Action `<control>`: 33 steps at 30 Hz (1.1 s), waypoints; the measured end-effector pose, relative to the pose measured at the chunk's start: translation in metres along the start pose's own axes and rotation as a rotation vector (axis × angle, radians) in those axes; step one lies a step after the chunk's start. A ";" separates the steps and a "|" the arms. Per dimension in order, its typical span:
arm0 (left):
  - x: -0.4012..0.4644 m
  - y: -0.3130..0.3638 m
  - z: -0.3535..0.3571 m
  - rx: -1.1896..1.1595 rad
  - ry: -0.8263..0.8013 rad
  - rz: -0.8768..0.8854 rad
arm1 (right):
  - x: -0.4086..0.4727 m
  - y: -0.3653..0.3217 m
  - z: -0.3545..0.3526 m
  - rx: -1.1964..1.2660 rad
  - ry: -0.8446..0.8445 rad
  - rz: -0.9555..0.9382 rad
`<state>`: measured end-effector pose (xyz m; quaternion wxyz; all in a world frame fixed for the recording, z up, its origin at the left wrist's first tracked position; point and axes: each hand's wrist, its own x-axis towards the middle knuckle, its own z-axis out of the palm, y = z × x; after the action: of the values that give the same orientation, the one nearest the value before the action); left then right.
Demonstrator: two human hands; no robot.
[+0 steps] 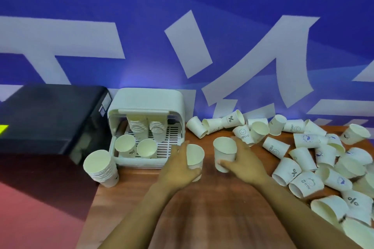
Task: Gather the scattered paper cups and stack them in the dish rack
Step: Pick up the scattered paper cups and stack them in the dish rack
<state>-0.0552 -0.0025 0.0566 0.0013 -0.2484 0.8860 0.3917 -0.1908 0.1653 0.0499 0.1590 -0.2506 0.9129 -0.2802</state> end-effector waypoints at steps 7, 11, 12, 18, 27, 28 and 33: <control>-0.021 -0.075 -0.075 -0.008 -0.004 -0.006 | -0.013 -0.085 0.065 -0.007 0.000 -0.030; -0.024 -0.105 -0.108 0.034 0.043 -0.022 | -0.015 -0.120 0.092 0.035 0.005 -0.032; -0.024 -0.111 -0.118 0.034 0.052 -0.028 | -0.014 -0.128 0.099 0.047 0.005 -0.033; -0.011 -0.134 -0.171 0.071 0.063 -0.057 | -0.001 -0.168 0.127 0.106 0.006 -0.048; 0.028 -0.150 -0.187 0.188 0.196 -0.109 | 0.040 -0.191 0.146 0.164 0.043 -0.043; 0.032 -0.152 -0.185 0.194 0.181 -0.116 | 0.043 -0.192 0.148 0.151 0.035 -0.040; 0.052 -0.159 -0.173 0.215 0.088 -0.141 | 0.062 -0.190 0.166 0.091 0.025 -0.039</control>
<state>0.0025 -0.2360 0.0558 0.0165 -0.3253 0.9024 0.2820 -0.1007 -0.0762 0.0217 0.1533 -0.2572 0.8962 -0.3274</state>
